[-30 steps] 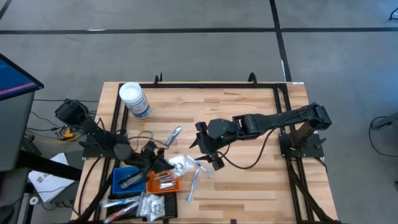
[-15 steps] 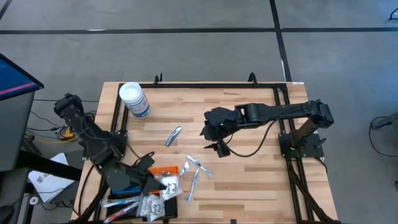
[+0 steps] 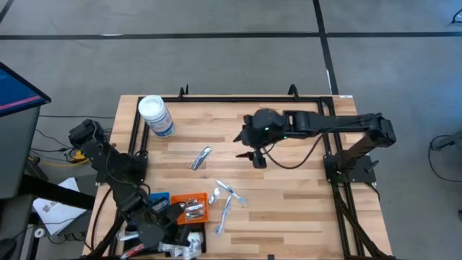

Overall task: Pick & Place Travel size toiletries
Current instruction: Put the cotton pack into the right black basket

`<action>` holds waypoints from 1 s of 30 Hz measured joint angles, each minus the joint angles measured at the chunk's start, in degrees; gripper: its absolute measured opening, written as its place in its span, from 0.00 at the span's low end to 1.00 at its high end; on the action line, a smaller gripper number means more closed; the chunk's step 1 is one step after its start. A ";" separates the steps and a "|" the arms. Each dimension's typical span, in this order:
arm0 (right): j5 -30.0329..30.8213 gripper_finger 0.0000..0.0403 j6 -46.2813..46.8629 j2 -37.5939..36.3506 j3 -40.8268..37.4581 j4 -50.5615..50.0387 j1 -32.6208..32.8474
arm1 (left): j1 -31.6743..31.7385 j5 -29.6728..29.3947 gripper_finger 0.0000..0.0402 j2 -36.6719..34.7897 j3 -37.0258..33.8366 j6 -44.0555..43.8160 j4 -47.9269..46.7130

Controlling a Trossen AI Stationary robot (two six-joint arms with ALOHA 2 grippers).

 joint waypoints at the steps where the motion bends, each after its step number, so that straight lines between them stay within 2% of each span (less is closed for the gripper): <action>1: 0.01 0.64 -0.60 -0.87 -0.72 1.34 0.00 | 0.00 -0.02 0.00 0.04 0.34 0.02 0.03; 10: -0.07 0.64 -4.72 -7.13 -6.37 12.39 -1.15 | 0.04 3.79 0.00 0.30 0.35 -3.21 -8.64; 15: -0.07 0.64 -5.53 -7.31 -6.72 13.85 -2.43 | 1.17 4.31 0.00 0.28 -0.93 -3.35 -8.58; 19: -0.09 0.64 -6.00 -6.73 -6.69 14.89 -3.58 | 2.66 6.92 0.01 0.28 -2.94 -2.89 -8.09; 23: -0.09 0.64 -5.97 -6.69 -6.69 15.29 -4.77 | 3.23 8.09 0.01 0.30 -4.86 -1.79 -5.02; 30: -0.07 0.64 -5.95 -6.69 -6.65 15.27 -5.73 | 3.47 9.93 0.01 2.37 -5.01 -1.37 -3.14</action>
